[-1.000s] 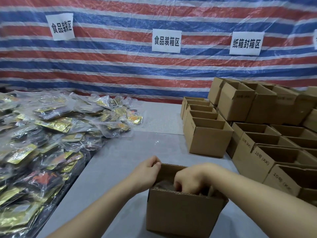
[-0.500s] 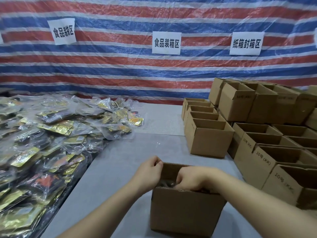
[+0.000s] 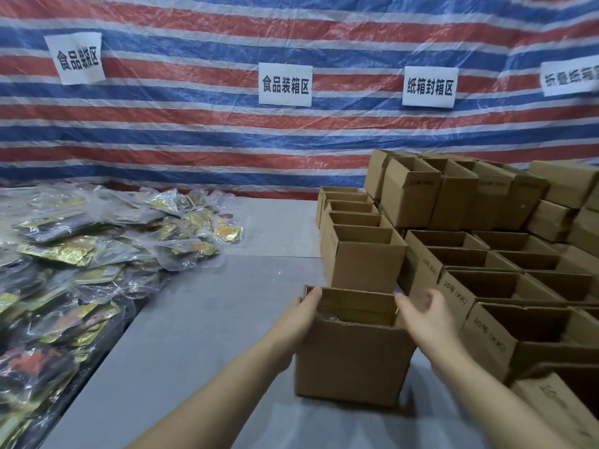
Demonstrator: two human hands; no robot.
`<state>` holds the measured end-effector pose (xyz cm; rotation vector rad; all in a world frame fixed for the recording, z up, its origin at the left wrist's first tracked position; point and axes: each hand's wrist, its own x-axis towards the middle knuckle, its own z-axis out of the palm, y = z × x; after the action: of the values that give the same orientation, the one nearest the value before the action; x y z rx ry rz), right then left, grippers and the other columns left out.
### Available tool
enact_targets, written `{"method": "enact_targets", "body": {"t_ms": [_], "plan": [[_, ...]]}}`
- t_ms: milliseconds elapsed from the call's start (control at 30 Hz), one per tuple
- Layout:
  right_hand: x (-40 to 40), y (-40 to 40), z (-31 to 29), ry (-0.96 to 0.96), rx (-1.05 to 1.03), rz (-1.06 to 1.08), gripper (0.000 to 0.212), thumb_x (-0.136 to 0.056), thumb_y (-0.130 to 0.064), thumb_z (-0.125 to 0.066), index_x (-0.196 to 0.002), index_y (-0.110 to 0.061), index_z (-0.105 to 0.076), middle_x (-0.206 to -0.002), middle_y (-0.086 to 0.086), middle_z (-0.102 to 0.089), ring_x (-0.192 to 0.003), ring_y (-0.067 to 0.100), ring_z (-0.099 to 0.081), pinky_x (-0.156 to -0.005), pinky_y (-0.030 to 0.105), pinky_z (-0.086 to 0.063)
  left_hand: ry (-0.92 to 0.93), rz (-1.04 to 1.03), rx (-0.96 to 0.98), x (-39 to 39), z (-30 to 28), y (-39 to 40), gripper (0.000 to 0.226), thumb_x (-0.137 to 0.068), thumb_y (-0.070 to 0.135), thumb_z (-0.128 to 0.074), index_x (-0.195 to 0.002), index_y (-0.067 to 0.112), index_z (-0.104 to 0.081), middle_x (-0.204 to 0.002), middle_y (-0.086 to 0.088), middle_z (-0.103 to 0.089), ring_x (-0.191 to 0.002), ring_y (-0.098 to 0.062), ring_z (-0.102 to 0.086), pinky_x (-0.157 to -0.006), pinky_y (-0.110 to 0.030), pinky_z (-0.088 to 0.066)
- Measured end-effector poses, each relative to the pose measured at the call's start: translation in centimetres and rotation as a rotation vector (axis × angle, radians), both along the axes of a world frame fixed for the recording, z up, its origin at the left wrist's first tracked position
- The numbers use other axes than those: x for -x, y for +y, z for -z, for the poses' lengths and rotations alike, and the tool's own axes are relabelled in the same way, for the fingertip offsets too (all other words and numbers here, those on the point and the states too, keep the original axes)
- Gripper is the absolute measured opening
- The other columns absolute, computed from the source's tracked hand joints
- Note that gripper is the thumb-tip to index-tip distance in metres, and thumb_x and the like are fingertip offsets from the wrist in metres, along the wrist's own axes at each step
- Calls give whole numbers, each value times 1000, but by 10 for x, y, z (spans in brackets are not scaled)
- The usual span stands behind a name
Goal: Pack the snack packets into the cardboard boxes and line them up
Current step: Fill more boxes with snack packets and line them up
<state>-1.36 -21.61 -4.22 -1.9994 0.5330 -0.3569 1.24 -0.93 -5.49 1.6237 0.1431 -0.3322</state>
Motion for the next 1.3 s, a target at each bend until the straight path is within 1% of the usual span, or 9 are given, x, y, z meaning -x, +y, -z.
{"method": "enact_targets", "body": {"t_ms": [100,167,233,333,400,500,600,867,1300], "plan": [[10,1,34,-29,-248,122,57,-98,-45,-59,-147,-21,-42,-133,1,-58,-120,23,-55,-96,42,-47,-60,-75,33,4,17,-13,43,-102,47,-41,-135,22,-51,-133,1,-58,-120,-14,-55,-100,-33,-45],[11,4,46,-32,-465,130,37,-100,-51,-53,-126,-25,-60,-100,-9,-73,-97,15,-66,-79,35,-55,-107,-122,-22,2,18,-20,29,-105,36,-35,-109,20,-59,-109,4,-63,-99,-6,-57,-78,-23,-45],[3,1,51,-51,-576,118,39,-99,-59,-49,-113,-28,-67,-86,-4,-77,-93,20,-71,-82,45,-59,-90,-114,5,-7,17,-29,32,-106,35,-31,-104,19,-59,-104,4,-62,-94,-7,-56,-73,-24,-41],[-17,-7,51,-108,-592,97,51,-96,-65,-47,-127,-28,-64,-109,-3,-74,-111,23,-65,-104,48,-48,-64,-84,31,-26,14,-45,37,-106,38,-29,-121,18,-56,-115,2,-60,-105,-13,-55,-88,-29,-40],[-34,-12,49,-139,-571,138,62,-97,-63,-45,-145,-24,-50,-130,-2,-60,-126,22,-53,-109,42,-38,-65,-74,15,-45,14,-57,44,-105,39,-27,-130,15,-55,-125,-2,-60,-114,-17,-55,-99,-31,-41],[-65,-20,48,-155,-544,203,64,-99,-61,-44,-152,-25,-40,-153,5,-44,-142,30,-40,-116,49,-30,-53,-61,24,-73,15,-75,53,-103,41,-25,-142,13,-47,-140,-9,-54,-130,-27,-49,-113,-44,-36],[-95,-33,49,-195,-546,225,64,-100,-61,-44,-154,-26,-38,-156,5,-41,-144,31,-36,-118,50,-27,-75,-92,32,-101,19,-90,55,-105,42,-23,-147,11,-42,-146,-10,-49,-134,-28,-45,-115,-45,-34],[-162,-49,58,-181,-609,213,79,-94,-74,-37,-154,-23,-40,-152,9,-47,-139,34,-44,-116,54,-34,-107,-142,-7,-170,22,-107,56,-106,39,-20,-149,6,-37,-151,-12,-43,-140,-29,-38,-118,-45,-28],[-223,-58,60,-232,-612,230,73,-97,-67,-43,-152,-21,-41,-152,8,-46,-140,33,-42,-115,47,-32,-61,-195,-30,-223,23,-118,60,-105,43,-18,-151,8,-33,-153,-12,-40,-142,-32,-36,-119,-48,-26]]}}
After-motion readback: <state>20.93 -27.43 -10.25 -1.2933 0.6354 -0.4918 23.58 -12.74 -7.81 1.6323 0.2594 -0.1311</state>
